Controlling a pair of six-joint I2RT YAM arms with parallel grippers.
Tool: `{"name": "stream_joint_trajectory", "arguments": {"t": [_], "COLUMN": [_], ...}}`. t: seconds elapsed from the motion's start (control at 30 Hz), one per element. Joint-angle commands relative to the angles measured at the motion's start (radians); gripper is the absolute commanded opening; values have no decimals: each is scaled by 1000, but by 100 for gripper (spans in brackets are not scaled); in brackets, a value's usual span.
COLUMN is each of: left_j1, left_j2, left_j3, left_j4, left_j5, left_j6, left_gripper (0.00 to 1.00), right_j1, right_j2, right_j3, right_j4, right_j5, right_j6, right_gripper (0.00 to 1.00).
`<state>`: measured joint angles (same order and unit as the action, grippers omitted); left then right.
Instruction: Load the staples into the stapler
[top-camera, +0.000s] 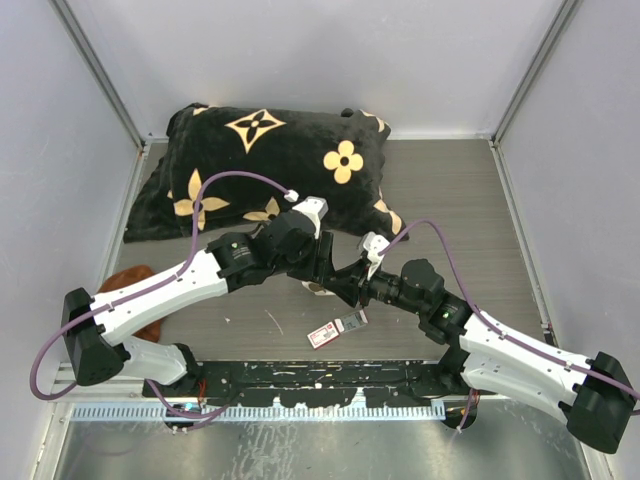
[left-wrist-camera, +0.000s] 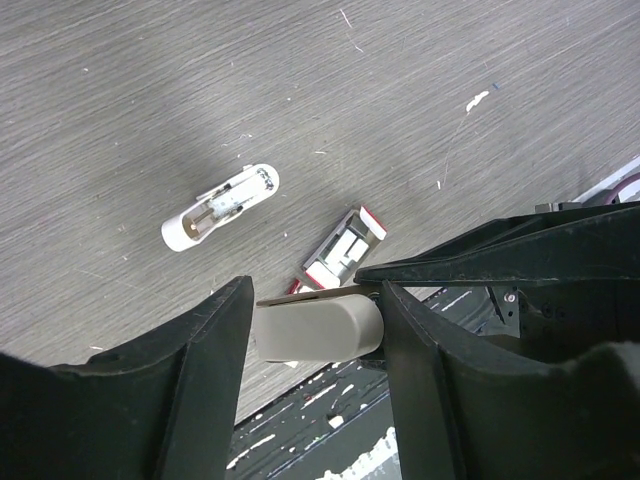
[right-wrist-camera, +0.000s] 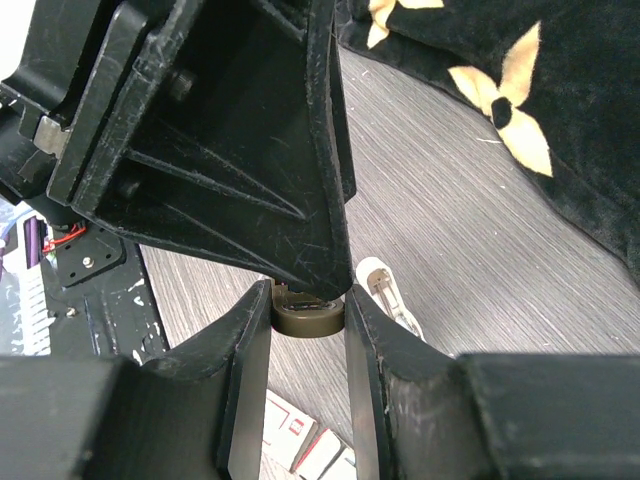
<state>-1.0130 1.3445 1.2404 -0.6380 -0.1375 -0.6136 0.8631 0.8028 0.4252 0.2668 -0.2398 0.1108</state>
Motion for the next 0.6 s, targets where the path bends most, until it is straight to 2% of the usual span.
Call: {"name": "stream_joint_trajectory", "arguments": {"t": [0.0, 0.57], "left_j1": [4, 3], "left_j2": [-16, -9], "left_j3": [3, 4], "left_j4": [2, -22], "left_j5": [-2, 16], "left_j6": [3, 12], "left_gripper": [53, 20], "right_j1": [7, 8], "right_j2": [-7, 36], "right_j3": [1, -4], "right_j4": [86, 80], "right_j5": [26, 83], "right_j6": [-3, -12], "right_gripper": [1, 1]}}
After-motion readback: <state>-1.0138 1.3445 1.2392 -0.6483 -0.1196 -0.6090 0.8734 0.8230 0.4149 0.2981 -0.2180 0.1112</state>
